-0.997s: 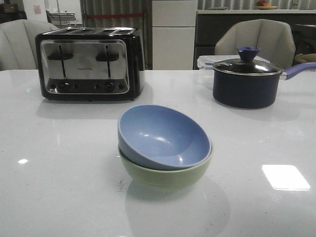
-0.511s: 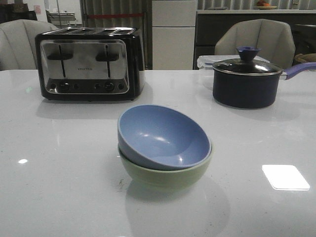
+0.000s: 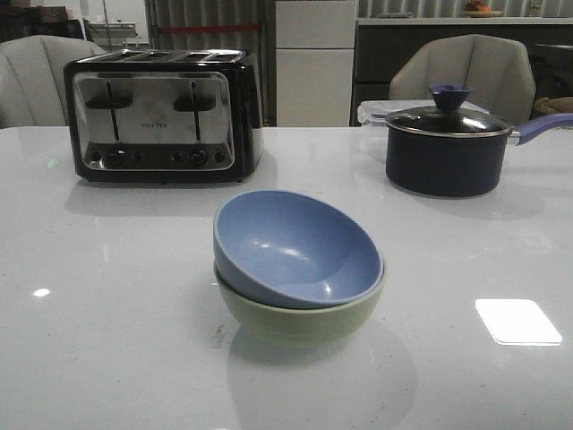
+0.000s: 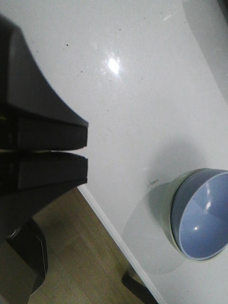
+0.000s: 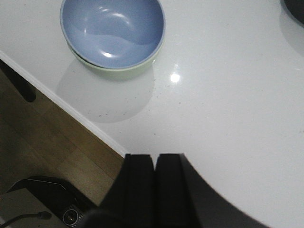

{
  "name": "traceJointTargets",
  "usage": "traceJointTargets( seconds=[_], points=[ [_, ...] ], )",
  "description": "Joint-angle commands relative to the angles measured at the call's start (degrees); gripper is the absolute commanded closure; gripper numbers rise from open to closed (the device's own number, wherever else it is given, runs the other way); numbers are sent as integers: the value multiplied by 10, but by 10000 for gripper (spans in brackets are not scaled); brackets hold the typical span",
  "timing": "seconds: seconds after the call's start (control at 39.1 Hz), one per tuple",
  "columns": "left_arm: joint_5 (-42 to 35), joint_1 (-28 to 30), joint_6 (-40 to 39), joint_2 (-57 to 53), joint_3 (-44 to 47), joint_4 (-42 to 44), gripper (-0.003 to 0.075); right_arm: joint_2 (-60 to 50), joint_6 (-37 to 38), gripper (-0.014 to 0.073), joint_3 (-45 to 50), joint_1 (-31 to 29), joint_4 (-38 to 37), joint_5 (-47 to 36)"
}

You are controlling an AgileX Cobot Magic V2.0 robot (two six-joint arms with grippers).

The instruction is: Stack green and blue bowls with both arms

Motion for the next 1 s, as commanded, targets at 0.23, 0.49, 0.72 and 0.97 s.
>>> traceJointTargets(
  seconds=[0.23,0.49,0.72,0.97],
  points=[
    [-41,-3,-6,0,-16,-2,627,0,-7,541,-15,0,-5,-36],
    [-42,9,-4,-33,-16,-7,627,0,-7,541,-15,0,-5,-36],
    [-187,126,6,-143,54,18,627,0,-7,541,-15,0,-5,-36],
    [-355,225,6,-288,217,6,627,0,-7,541,-15,0,-5,-36]
  ],
)
